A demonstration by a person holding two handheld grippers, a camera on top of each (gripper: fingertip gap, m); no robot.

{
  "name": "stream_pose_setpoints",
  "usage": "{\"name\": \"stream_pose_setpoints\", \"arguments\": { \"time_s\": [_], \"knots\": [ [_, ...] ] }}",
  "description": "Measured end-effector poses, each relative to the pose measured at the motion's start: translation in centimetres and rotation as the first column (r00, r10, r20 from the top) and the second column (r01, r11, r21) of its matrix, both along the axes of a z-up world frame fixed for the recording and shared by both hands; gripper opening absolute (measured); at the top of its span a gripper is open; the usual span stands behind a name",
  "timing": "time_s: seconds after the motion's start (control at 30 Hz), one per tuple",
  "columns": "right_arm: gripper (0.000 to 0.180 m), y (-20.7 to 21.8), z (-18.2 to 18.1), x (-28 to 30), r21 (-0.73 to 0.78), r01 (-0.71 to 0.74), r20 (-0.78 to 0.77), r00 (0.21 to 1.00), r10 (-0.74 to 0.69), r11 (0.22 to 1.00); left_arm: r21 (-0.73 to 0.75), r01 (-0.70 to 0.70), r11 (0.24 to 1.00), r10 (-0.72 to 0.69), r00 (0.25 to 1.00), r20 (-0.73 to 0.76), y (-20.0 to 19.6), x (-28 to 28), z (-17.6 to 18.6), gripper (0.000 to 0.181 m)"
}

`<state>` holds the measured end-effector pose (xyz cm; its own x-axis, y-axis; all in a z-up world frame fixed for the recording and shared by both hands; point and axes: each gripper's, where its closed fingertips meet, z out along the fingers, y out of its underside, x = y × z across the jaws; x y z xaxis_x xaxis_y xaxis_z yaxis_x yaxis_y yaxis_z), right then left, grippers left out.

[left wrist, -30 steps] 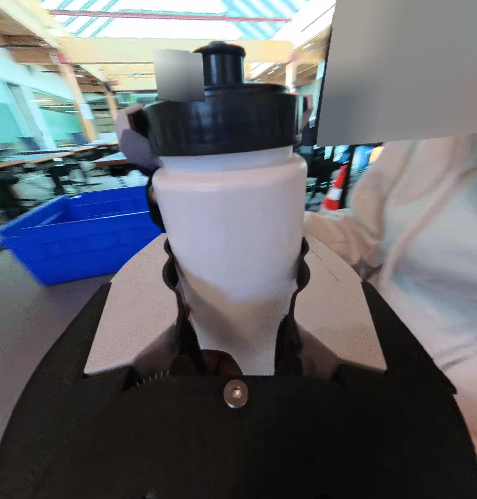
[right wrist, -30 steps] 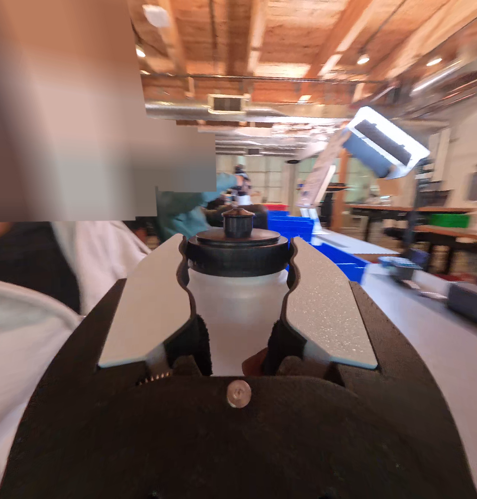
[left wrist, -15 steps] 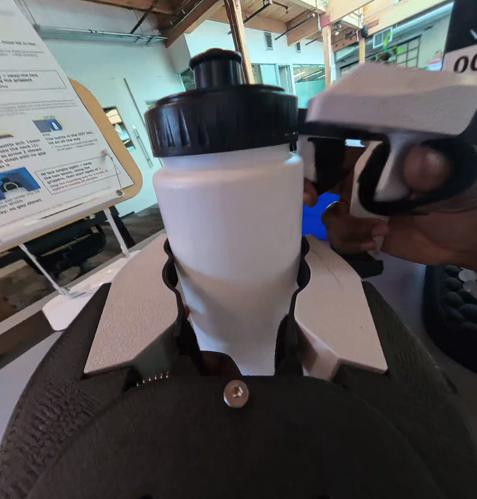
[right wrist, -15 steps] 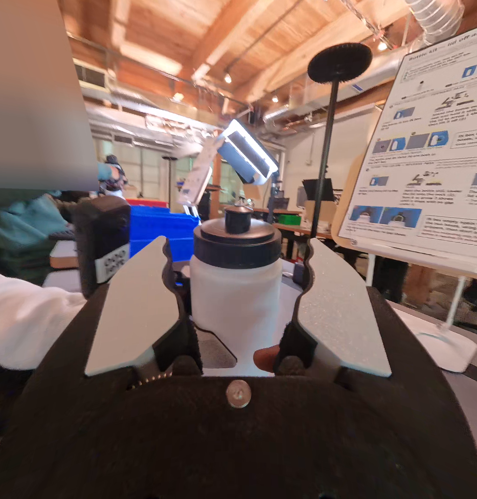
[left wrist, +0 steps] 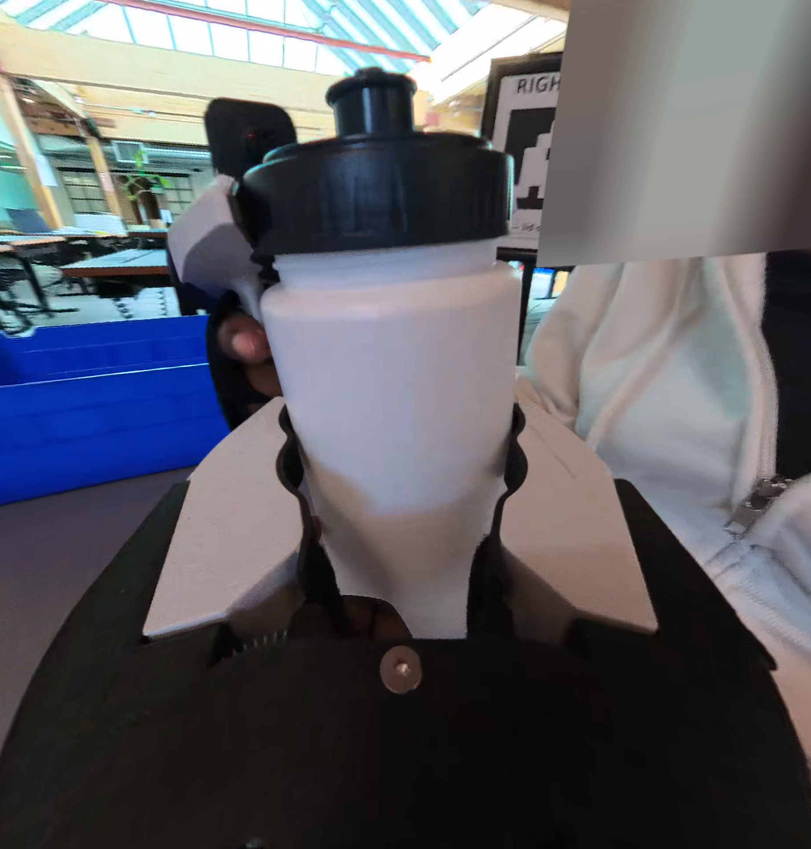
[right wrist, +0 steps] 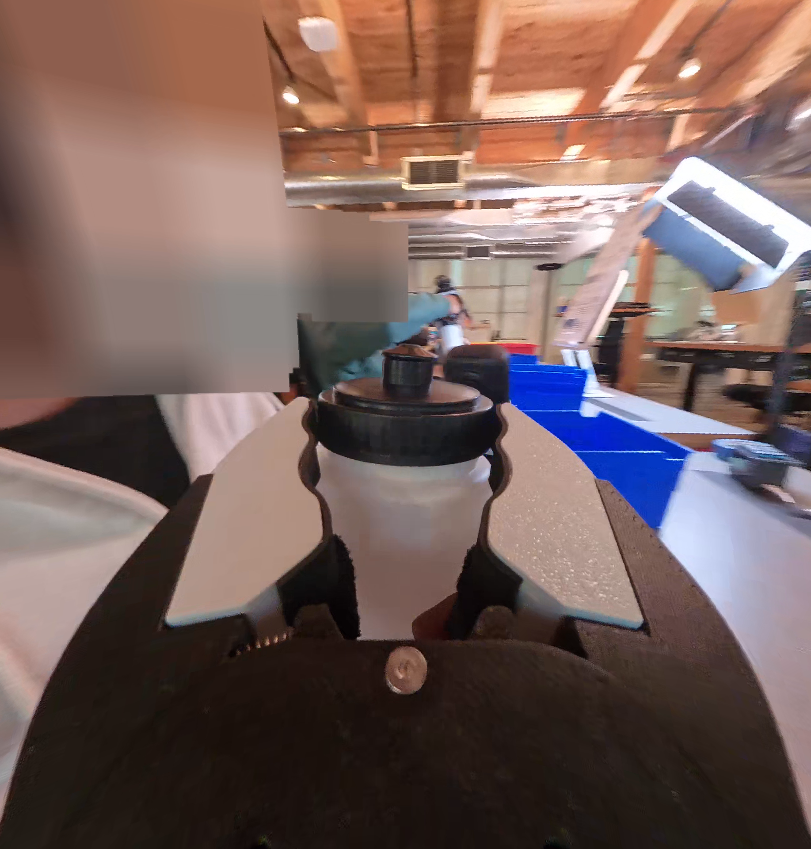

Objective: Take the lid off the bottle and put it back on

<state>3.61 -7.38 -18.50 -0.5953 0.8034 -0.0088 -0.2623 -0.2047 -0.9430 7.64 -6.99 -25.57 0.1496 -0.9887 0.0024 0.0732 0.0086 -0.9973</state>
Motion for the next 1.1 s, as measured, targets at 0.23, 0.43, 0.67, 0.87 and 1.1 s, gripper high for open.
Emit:
{"name": "stream_pose_setpoints", "arguments": {
  "time_s": [0.23, 0.43, 0.67, 0.87, 1.1],
  "knots": [
    [0.074, 3.1, 1.1, -0.3, -0.064, 0.210, -0.109, 0.970, -0.216, 0.976, 0.047, -0.320, 0.946, 0.318, 0.947, 0.038, 4.0, -1.5, 0.8, 0.088],
    [0.093, 6.1, 0.2, -1.7, 0.033, 0.522, -0.076, 0.852, -0.519, 0.852, 0.218, -0.751, 0.623, 0.776, 0.629, -0.047, 9.1, -5.6, -0.3, 0.088],
    [0.071, 6.5, -0.4, -2.3, 0.096, 0.617, -0.079, 0.787, -0.612, 0.781, 0.293, -0.754, 0.588, 0.798, 0.600, -0.058, 8.9, -5.0, -0.3, 0.088],
    [0.070, 3.9, -0.1, -1.5, 0.085, 0.414, -0.065, 0.910, -0.410, 0.906, 0.147, -0.441, 0.885, 0.451, 0.892, -0.040, 5.6, -2.1, -0.3, 0.088],
    [0.070, 1.8, 0.1, -0.7, 0.034, 0.195, -0.041, 0.980, -0.194, 0.980, 0.120, -0.251, 0.961, 0.257, 0.966, -0.034, 3.2, -1.1, -0.3, 0.088]
  ]
}}
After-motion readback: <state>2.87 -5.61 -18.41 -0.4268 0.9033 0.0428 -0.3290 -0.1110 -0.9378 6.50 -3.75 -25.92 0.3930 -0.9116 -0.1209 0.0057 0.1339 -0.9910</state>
